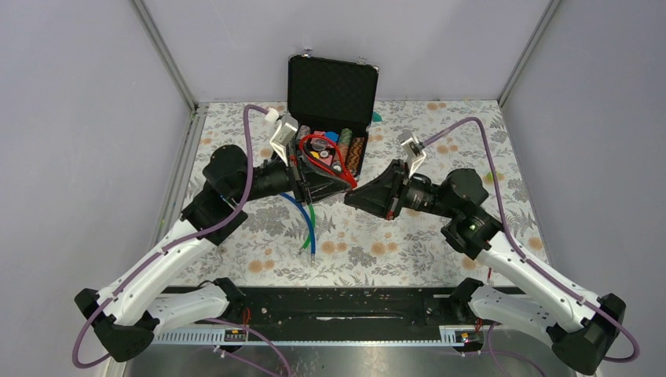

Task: Lock with the key
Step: Lock the lock.

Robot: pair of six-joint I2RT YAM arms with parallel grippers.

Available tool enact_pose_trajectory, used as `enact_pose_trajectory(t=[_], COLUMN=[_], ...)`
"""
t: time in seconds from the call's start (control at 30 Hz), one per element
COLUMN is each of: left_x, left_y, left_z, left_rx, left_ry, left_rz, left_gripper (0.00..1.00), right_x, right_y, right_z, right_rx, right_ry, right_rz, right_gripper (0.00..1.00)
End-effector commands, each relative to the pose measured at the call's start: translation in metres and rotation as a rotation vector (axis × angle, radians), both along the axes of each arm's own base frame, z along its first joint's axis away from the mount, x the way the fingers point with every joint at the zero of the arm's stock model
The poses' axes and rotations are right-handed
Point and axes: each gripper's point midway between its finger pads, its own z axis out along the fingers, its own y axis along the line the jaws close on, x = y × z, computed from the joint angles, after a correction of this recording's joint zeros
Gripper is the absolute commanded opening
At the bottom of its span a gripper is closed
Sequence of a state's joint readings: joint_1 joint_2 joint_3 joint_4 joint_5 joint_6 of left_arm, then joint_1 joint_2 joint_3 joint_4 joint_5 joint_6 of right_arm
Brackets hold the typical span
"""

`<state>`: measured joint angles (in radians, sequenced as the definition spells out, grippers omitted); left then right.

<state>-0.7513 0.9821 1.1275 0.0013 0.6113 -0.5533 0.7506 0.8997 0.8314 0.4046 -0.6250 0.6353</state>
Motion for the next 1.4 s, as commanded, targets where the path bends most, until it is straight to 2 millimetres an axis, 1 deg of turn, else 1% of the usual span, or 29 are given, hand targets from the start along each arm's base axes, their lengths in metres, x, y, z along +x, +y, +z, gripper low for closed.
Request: enact_pose_trajectory(t=[0.0, 0.03, 0.07, 0.13, 0.17, 0.23, 0.27, 0.3, 0.37, 0.43, 0.5, 0.53, 0.6, 0.67, 0.73, 0.8, 0.87, 0.9, 0.93, 1.0, 1.07, 1.13, 1.2, 1.23, 1.27, 1.33, 1.37], left_x=[-0.004, -0.002, 0.001, 0.007, 0.012, 0.019, 0.022, 0.023, 0.02, 0.01, 0.008, 0.008, 0.01, 0.012, 0.01, 0.004, 0.0, 0.0, 0.0, -0.001, -0.003, -0.005, -0.004, -0.007, -0.008, -0.012, -0.012], left_y=[0.016, 0.015, 0.015, 0.017, 0.018, 0.021, 0.021, 0.021, 0.019, 0.017, 0.02, 0.021, 0.023, 0.024, 0.025, 0.025, 0.025, 0.027, 0.028, 0.03, 0.033, 0.034, 0.034, 0.033, 0.031, 0.026, 0.025], left_z=[0.062, 0.055, 0.053, 0.043, 0.035, 0.029, 0.026, 0.026, 0.027, 0.031, 0.034, 0.035, 0.036, 0.035, 0.037, 0.043, 0.045, 0.046, 0.045, 0.043, 0.042, 0.043, 0.044, 0.043, 0.044, 0.04, 0.036], left_rx=[-0.162, -0.13, -0.113, -0.063, -0.03, 0.006, 0.016, 0.021, 0.02, 0.01, 0.002, 0.002, 0.007, 0.016, 0.011, 0.001, 0.008, 0.017, 0.031, 0.049, 0.054, 0.052, 0.046, 0.039, 0.03, 0.034, 0.046], left_ry=[-0.186, -0.176, -0.186, -0.193, -0.183, -0.186, -0.186, -0.187, -0.198, -0.236, -0.257, -0.27, -0.282, -0.283, -0.281, -0.288, -0.3, -0.311, -0.318, -0.334, -0.346, -0.35, -0.35, -0.346, -0.347, -0.34, -0.337], left_rz=[0.032, 0.039, 0.053, 0.085, 0.111, 0.154, 0.164, 0.166, 0.146, 0.089, 0.092, 0.1, 0.12, 0.13, 0.126, 0.099, 0.085, 0.087, 0.089, 0.092, 0.091, 0.091, 0.096, 0.078, 0.065, 0.017, 0.005], left_gripper=[0.0, 0.0, 0.0, 0.0, 0.0, 0.0, 0.0, 0.0, 0.0, 0.0, 0.0, 0.0, 0.0, 0.0, 0.0, 0.0, 0.0, 0.0, 0.0, 0.0, 0.0, 0.0, 0.0, 0.0, 0.0, 0.0, 0.0], right_x=[-0.012, -0.006, 0.003, 0.024, 0.031, 0.037, 0.036, 0.033, 0.015, -0.006, -0.029, -0.037, -0.044, -0.042, -0.032, -0.023, -0.02, -0.027, -0.038, -0.049, -0.055, -0.053, -0.043, -0.037, -0.035, -0.03, -0.029], right_y=[0.007, 0.006, 0.004, -0.005, -0.009, -0.015, -0.017, -0.016, -0.011, -0.006, -0.004, -0.005, -0.006, -0.008, -0.01, -0.012, -0.015, -0.017, -0.018, -0.02, -0.023, -0.024, -0.022, -0.021, -0.018, -0.012, -0.01], right_z=[-0.016, -0.015, -0.016, -0.018, -0.019, -0.015, -0.013, -0.012, -0.011, -0.008, -0.006, -0.006, -0.006, -0.008, -0.017, -0.035, -0.054, -0.061, -0.064, -0.062, -0.056, -0.048, -0.042, -0.039, -0.035, -0.025, -0.022], right_rx=[-0.078, -0.079, -0.087, -0.101, -0.098, -0.077, -0.07, -0.075, -0.099, -0.111, -0.115, -0.119, -0.128, -0.145, -0.194, -0.27, -0.342, -0.367, -0.376, -0.373, -0.353, -0.332, -0.33, -0.324, -0.305, -0.25, -0.225], right_ry=[0.114, 0.132, 0.157, 0.23, 0.25, 0.245, 0.226, 0.197, 0.144, 0.096, 0.056, 0.045, 0.025, 0.011, -0.023, -0.045, -0.055, -0.069, -0.076, -0.068, -0.086, -0.101, -0.079, -0.063, -0.06, -0.059, -0.06], right_rz=[0.107, 0.066, 0.01, -0.148, -0.204, -0.258, -0.261, -0.242, -0.131, 0.009, 0.149, 0.194, 0.233, 0.21, 0.152, 0.108, 0.106, 0.152, 0.221, 0.28, 0.3, 0.272, 0.199, 0.171, 0.162, 0.155, 0.147], right_gripper=[0.0, 0.0, 0.0, 0.0, 0.0, 0.0, 0.0, 0.0, 0.0, 0.0, 0.0, 0.0, 0.0, 0.0, 0.0, 0.0, 0.0, 0.0, 0.0, 0.0, 0.0, 0.0, 0.0, 0.01, 0.11, 0.24, 0.35])
